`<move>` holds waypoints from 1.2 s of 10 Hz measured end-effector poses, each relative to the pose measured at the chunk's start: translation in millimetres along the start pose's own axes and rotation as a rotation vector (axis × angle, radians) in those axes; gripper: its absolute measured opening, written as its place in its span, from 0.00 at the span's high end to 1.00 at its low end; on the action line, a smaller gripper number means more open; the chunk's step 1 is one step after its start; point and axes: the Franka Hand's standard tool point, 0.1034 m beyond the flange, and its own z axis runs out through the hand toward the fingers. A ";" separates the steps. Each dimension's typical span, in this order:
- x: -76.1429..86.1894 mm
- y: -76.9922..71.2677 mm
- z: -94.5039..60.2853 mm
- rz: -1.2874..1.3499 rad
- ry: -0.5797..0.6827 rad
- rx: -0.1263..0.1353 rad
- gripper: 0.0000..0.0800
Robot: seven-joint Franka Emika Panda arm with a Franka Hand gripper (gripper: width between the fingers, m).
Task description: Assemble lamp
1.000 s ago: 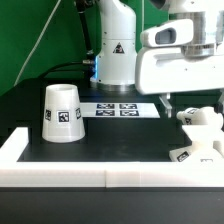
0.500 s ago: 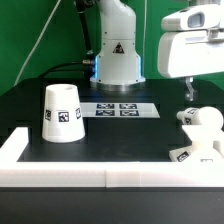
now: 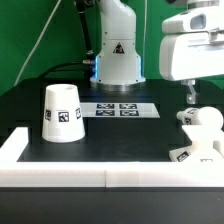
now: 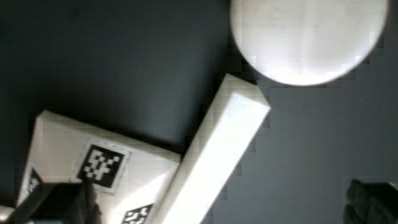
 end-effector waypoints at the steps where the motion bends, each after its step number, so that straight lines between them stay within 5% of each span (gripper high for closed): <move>1: -1.6 -3.4 3.9 -0.087 -0.012 0.006 0.13; 3: -10.7 -1.8 18.8 -0.170 -0.058 0.026 0.13; 6: -10.7 -5.0 18.4 -0.171 -0.085 0.035 0.13; 12: -16.9 -22.9 13.1 -0.057 -0.506 0.092 0.13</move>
Offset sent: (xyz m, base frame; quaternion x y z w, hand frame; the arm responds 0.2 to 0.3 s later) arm 0.0000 0.0000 0.0000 0.0000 0.0000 0.0000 1.0000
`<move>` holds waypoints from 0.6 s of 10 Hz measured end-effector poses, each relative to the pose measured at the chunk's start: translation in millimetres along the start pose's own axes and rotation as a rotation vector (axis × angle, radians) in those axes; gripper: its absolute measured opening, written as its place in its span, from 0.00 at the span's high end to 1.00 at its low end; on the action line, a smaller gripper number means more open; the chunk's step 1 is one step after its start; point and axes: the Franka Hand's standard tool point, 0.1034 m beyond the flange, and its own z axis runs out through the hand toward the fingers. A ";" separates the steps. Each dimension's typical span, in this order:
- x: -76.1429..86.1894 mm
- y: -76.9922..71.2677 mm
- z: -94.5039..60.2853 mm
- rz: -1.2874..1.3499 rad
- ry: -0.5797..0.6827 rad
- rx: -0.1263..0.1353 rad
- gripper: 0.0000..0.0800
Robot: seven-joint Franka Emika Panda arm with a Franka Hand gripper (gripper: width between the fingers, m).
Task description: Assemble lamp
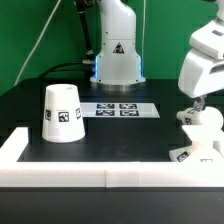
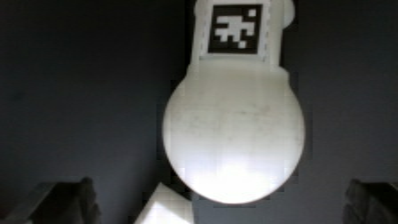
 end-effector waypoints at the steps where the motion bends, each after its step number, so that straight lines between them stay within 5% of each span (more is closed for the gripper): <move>1: -2.7 -2.9 1.6 -0.004 -0.072 0.016 0.13; 6: -5.9 -9.2 9.8 -0.010 -0.320 0.026 0.13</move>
Offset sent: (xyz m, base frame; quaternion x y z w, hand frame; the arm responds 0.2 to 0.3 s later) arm -0.0035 -0.0026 0.0007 -0.0502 -0.1611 0.0353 0.9850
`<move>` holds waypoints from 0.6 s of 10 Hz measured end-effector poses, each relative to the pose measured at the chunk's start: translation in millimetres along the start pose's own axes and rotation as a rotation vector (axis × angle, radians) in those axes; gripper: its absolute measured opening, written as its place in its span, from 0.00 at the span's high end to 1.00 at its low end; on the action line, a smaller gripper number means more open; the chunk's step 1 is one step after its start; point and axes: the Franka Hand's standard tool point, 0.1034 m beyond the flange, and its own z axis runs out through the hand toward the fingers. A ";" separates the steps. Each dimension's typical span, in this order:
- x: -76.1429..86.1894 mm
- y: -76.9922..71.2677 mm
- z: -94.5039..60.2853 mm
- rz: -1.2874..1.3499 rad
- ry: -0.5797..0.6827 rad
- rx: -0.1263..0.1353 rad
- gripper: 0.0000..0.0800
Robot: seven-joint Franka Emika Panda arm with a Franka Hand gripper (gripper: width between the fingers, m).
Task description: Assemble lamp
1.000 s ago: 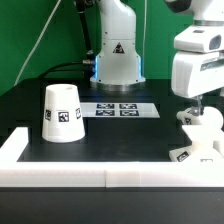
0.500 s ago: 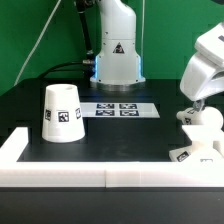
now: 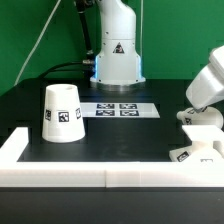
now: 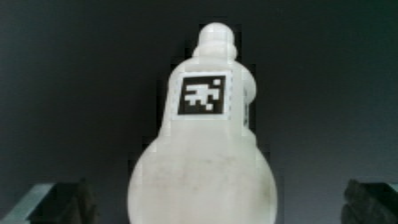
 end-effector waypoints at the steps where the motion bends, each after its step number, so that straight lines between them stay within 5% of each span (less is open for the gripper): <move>1: -3.7 -0.2 2.9 -0.004 -0.077 0.016 0.13; 3: -3.5 0.2 8.5 -0.009 -0.179 0.037 0.13; 6: 6.7 1.5 14.5 -0.006 -0.137 0.030 0.13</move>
Offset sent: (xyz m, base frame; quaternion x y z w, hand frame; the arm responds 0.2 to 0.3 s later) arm -0.0050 -0.0041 -0.0015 -0.0163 0.0280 0.0243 0.9992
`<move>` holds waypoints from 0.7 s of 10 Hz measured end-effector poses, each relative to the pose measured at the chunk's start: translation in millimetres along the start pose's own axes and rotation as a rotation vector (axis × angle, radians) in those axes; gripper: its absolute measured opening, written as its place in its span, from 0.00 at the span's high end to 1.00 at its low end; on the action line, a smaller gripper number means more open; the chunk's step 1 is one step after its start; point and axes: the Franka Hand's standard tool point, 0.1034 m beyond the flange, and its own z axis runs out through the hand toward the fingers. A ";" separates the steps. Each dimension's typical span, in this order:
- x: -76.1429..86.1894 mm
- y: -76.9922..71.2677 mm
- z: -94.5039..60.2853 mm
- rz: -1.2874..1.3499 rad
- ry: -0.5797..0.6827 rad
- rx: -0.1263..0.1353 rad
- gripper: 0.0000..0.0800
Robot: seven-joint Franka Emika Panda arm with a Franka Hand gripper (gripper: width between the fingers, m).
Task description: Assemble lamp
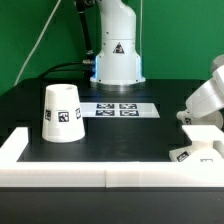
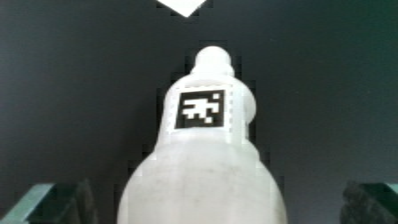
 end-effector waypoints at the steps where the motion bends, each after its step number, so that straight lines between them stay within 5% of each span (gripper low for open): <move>1: 3.6 1.1 5.4 -0.001 0.011 0.000 0.13; 6: 11.2 5.3 25.4 0.002 0.030 0.007 0.13; 7: 11.3 4.8 25.2 0.002 0.030 0.007 0.28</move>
Offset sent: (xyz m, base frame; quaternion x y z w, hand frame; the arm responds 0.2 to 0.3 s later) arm -0.0079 -0.0081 -0.0142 -0.0032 0.0227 -0.0025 0.9997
